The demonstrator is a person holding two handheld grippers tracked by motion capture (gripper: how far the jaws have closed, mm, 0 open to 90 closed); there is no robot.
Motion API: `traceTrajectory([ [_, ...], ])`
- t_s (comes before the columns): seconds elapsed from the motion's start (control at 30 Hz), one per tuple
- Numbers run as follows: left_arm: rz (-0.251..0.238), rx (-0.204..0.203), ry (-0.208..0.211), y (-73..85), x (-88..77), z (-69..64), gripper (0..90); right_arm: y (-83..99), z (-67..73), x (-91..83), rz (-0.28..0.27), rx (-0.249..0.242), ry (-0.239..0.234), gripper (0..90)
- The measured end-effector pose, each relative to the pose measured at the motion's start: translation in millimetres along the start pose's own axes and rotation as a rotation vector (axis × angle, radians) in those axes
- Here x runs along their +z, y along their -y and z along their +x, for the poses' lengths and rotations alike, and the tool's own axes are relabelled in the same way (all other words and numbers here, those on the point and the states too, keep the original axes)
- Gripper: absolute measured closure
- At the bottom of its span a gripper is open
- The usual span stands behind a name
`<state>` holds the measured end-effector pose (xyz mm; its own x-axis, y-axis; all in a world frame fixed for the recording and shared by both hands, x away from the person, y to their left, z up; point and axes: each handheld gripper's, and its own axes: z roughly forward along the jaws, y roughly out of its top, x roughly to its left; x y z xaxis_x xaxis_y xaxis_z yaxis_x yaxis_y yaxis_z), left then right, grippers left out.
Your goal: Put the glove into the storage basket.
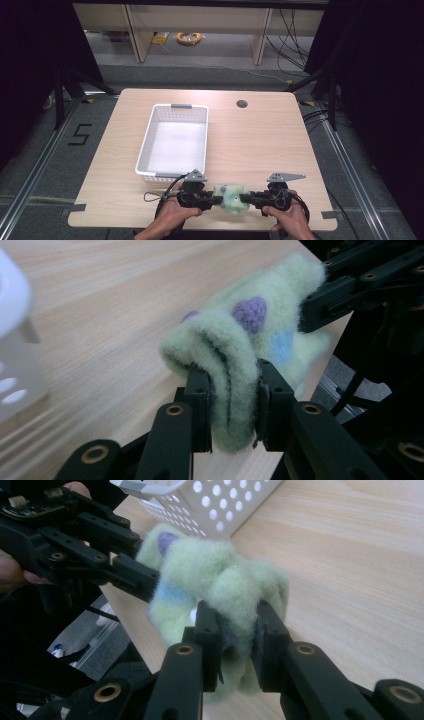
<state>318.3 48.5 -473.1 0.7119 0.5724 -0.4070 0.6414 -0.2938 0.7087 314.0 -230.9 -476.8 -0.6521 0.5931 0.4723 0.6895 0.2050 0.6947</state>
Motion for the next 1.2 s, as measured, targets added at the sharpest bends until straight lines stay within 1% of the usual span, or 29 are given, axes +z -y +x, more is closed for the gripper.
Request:
traceTrajectory([
  [0.07,-0.007,0.011,-0.016,-2.1,-7.5,-1.3,71.6,-4.9,4.8,1.1,0.01,-0.019,0.002,76.6],
  [0.1,-0.01,0.016,-0.009,-3.5,-11.1,-1.2,71.6,-7.6,7.6,2.2,0.005,-0.023,-0.005,76.6],
  [0.13,-0.017,0.022,-0.007,-4.9,-14.6,-1.5,71.6,-10.8,10.1,1.8,0.011,-0.032,0.001,76.6],
  [0.17,-0.019,0.018,-0.01,-6.3,-18.3,-2.2,71.6,-13.6,12.4,1.7,0.006,-0.04,-0.007,76.6],
  [0.2,-0.023,0.029,-0.016,-7.9,-21.8,-1.9,71.6,-16.2,13.5,2.7,-0.003,-0.045,-0.014,76.6],
  [0.23,-0.024,0.032,-0.015,-9.6,-24.9,-1.5,71.6,-18.6,16.5,2.2,0.001,-0.028,-0.019,76.6],
  [0.27,-0.031,0.03,-0.025,-11.0,-27.7,-1.8,71.6,-21.2,17.8,2.4,-0.001,-0.033,-0.023,76.6],
  [0.3,-0.032,0.038,-0.018,-12.7,-30.1,-0.8,71.6,-24.0,17.6,3.2,-0.003,-0.052,-0.027,76.6],
  [0.33,-0.038,0.036,-0.021,-13.9,-32.2,-0.4,71.6,-26.3,21.5,3.1,0.005,-0.021,-0.028,76.6],
  [0.37,-0.047,0.036,-0.032,-14.8,-34.3,-0.4,71.6,-29.6,19.8,4.2,-0.004,-0.067,-0.021,76.6],
  [0.4,-0.049,0.036,-0.026,-15.8,-36.2,0.5,71.6,-32.7,20.0,5.2,-0.002,-0.07,-0.032,76.6],
  [0.43,-0.051,0.037,-0.03,-16.8,-38.4,1.2,71.6,-34.9,23.8,4.9,0.011,-0.033,-0.034,76.6],
  [0.47,-0.055,0.032,-0.031,-17.8,-40.2,1.9,71.6,-37.6,22.4,6.0,0.002,-0.054,-0.029,76.6],
  [0.5,-0.054,0.038,-0.033,-19.1,-42.0,3.3,71.6,-40.3,20.9,7.8,-0.004,-0.071,-0.036,76.6],
  [0.53,-0.06,0.034,-0.044,-20.2,-43.7,3.7,71.6,-42.6,23.6,8.1,0.009,-0.045,-0.042,76.5],
  [0.57,-0.057,0.032,-0.051,-21.3,-45.5,4.2,71.6,-45.7,23.0,9.1,0.005,-0.068,-0.042,76.6],
  [0.6,-0.057,0.03,-0.049,-22.1,-46.0,4.3,71.6,-49.7,25.5,9.3,0.01,-0.058,-0.041,76.6],
  [0.63,-0.055,0.029,-0.051,-23.7,-47.7,4.5,71.6,-52.8,24.8,9.4,0.013,-0.084,-0.035,76.5],
  [0.67,-0.058,0.031,-0.052,-25.9,-49.9,4.5,71.6,-55.6,26.4,10.2,0.012,-0.081,-0.035,76.5],
  [0.7,-0.066,0.034,-0.071,-27.7,-52.0,4.1,71.6,-59.2,26.2,11.1,0.011,-0.103,-0.037,76.5],
  [0.73,-0.062,0.039,-0.064,-29.9,-54.7,4.9,71.5,-61.9,29.8,10.1,0.018,-0.076,-0.032,76.6],
  [0.77,-0.067,0.035,-0.068,-31.9,-56.7,5.4,71.6,-64.9,31.3,10.1,0.02,-0.073,-0.036,76.6],
  [0.83,-0.065,0.034,-0.07,-35.9,-61.4,7.2,71.6,-71.6,30.4,11.7,0.007,-0.115,-0.042,76.5],
  [0.87,-0.071,0.03,-0.078,-37.8,-63.8,7.3,71.6,-74.4,33.5,11.1,0.017,-0.092,-0.039,76.5],
  [0.9,-0.069,0.033,-0.08,-39.9,-66.6,8.1,71.6,-78.0,32.5,12.7,0.004,-0.126,-0.047,76.5],
  [0.97,-0.072,0.037,-0.094,-42.6,-70.6,9.2,71.6,-84.9,36.5,13.1,0.013,-0.114,-0.042,76.5],
  [1.1,-0.075,0.023,-0.109,-48.3,-78.9,16.2,71.5,-97.6,38.7,20.1,0.026,-0.121,-0.047,76.5],
  [1.17,-0.068,0.014,-0.107,-50.6,-82.6,21.2,71.5,-103.8,39.2,24.6,0.027,-0.132,-0.052,76.5],
  [1.2,-0.07,0.008,-0.115,-51.4,-84.3,23.5,71.6,-106.9,39.9,26.0,0.034,-0.142,-0.034,76.5],
])
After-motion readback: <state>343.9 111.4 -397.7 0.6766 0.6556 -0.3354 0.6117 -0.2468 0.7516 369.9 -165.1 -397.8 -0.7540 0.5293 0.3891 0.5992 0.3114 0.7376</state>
